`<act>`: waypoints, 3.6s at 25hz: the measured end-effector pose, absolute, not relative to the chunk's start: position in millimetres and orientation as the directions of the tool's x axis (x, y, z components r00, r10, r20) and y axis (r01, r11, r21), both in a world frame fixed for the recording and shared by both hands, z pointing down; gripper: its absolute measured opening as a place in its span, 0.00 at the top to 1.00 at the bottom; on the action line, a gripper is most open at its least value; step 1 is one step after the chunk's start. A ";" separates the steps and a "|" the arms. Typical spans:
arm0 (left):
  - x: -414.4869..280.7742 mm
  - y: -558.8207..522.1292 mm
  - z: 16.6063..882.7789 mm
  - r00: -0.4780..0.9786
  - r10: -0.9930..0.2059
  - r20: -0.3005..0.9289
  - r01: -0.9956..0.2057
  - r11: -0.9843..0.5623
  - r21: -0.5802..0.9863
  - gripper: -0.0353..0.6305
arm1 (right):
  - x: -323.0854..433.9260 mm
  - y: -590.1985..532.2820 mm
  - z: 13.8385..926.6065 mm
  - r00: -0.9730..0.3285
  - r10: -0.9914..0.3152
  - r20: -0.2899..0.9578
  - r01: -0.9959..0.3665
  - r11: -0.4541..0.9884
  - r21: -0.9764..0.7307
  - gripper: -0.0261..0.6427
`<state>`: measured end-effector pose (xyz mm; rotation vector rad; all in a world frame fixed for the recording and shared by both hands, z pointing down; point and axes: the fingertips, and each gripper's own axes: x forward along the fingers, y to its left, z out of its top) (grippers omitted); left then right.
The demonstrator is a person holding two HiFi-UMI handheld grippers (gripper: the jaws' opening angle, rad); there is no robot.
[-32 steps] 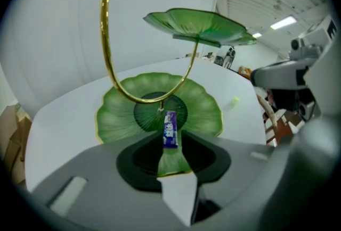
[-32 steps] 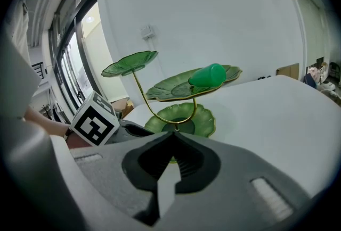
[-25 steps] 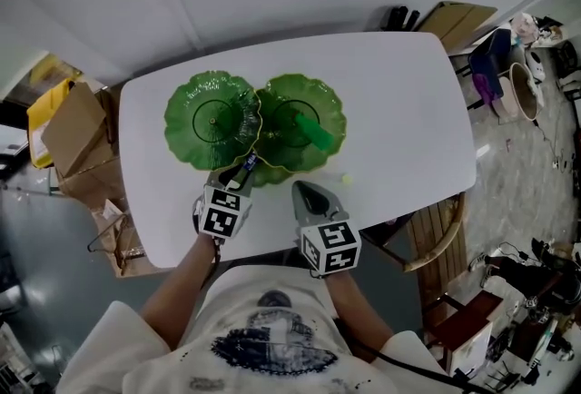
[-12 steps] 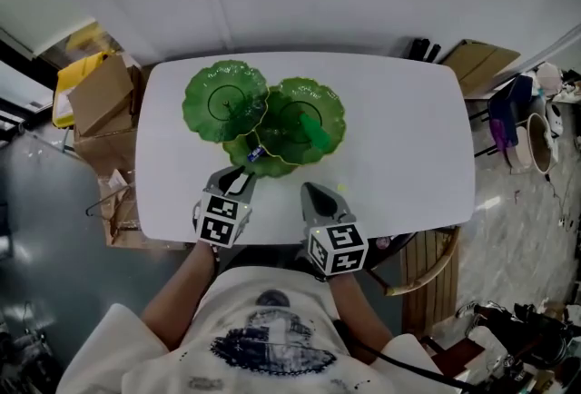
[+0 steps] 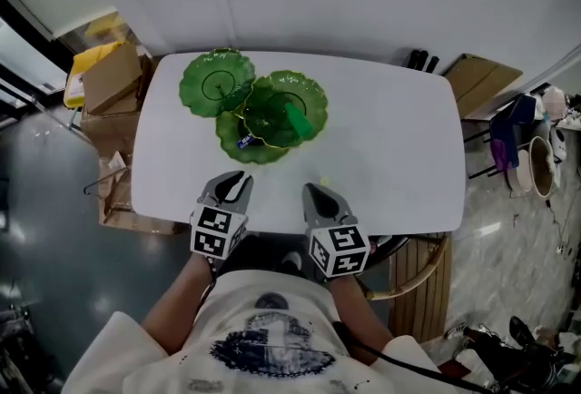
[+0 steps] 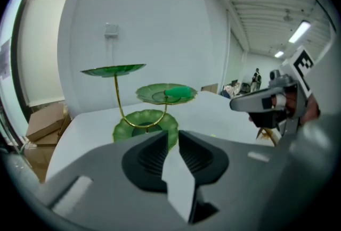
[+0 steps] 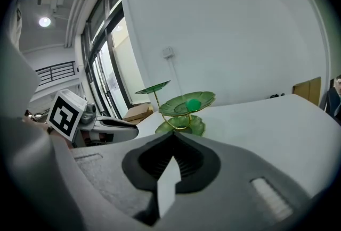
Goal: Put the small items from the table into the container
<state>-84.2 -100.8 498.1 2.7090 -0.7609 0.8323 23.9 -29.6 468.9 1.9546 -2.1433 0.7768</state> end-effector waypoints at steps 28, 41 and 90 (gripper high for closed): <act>-74.0 0.8 443.8 0.755 -0.493 0.433 -0.560 -0.828 0.032 0.96 | 33.4 54.0 424.2 -0.141 -0.927 0.347 -0.971 0.062 -0.231 0.96; -76.0 1.7 442.7 0.750 -0.515 0.415 -0.562 -0.827 -0.013 0.96 | 38.2 63.6 426.5 -0.119 -0.929 0.351 -0.972 0.036 -0.234 0.96; 9.4 -20.4 551.1 0.771 -0.259 0.581 -0.409 -0.902 0.140 0.96 | 104.9 43.9 542.4 -0.031 -0.850 0.526 -0.942 -0.150 -0.299 0.64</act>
